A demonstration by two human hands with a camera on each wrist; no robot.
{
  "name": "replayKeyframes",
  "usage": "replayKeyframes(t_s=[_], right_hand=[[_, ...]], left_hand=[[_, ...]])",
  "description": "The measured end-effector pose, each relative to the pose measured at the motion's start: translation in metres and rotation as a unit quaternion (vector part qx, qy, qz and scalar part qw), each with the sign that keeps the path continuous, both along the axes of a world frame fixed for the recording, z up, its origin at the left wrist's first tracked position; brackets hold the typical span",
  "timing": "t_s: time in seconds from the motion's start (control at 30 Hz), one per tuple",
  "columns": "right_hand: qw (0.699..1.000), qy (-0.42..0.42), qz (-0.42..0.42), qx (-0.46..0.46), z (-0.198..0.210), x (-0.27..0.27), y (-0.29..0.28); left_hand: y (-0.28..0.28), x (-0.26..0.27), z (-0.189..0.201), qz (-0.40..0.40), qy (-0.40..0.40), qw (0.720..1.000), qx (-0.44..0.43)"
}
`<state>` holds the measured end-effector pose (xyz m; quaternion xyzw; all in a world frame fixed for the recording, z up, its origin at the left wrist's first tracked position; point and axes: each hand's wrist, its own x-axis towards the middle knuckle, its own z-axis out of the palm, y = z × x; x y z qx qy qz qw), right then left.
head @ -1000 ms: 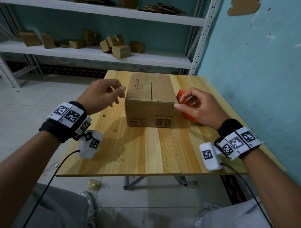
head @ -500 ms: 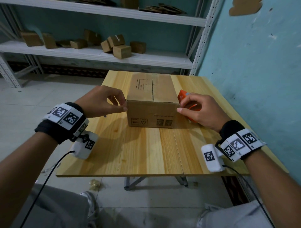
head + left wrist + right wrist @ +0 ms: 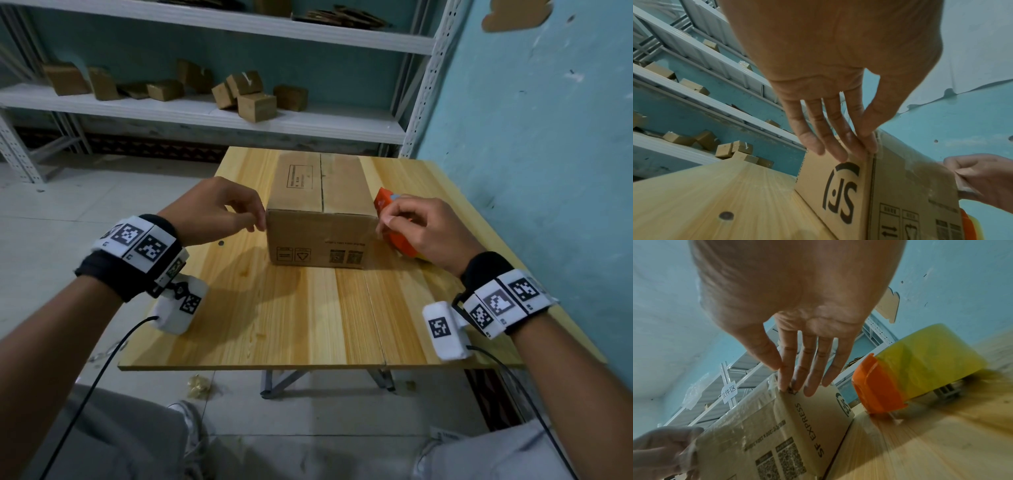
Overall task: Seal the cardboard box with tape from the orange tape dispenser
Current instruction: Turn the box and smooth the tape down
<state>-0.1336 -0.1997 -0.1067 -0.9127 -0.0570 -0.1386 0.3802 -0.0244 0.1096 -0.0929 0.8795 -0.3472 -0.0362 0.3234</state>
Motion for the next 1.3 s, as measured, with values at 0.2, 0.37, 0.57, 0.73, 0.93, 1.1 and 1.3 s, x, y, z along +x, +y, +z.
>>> replayKeyframes(t_s=[0.2, 0.37, 0.57, 0.73, 0.93, 1.1, 1.3], right_hand=[[0.999, -0.039, -0.019, -0.004, -0.003, 0.004, 0.001], [0.999, -0.039, 0.003, 0.026, -0.002, 0.003, 0.004], [0.999, -0.035, 0.017, 0.007, -0.003, 0.005, 0.005], [0.999, -0.044, 0.014, 0.006, -0.004, 0.005, 0.005], [0.999, -0.046, 0.013, 0.004, -0.004, 0.005, 0.005], [0.999, -0.048, 0.012, -0.002, -0.004, 0.005, 0.005], [0.998, -0.057, 0.013, -0.007, -0.005, 0.006, 0.005]], left_hand=[[0.001, 0.002, -0.005, 0.016, -0.030, 0.999, -0.026], [-0.002, 0.000, -0.003, 0.009, -0.038, 0.997, -0.067], [-0.004, -0.002, -0.005, 0.000, -0.091, 0.995, -0.028], [-0.005, 0.002, -0.008, 0.006, -0.113, 0.994, -0.009], [-0.004, 0.007, -0.010, 0.004, -0.101, 0.994, -0.026], [-0.004, 0.008, -0.012, -0.002, -0.105, 0.994, -0.029], [-0.004, 0.006, -0.011, -0.017, -0.090, 0.995, -0.049]])
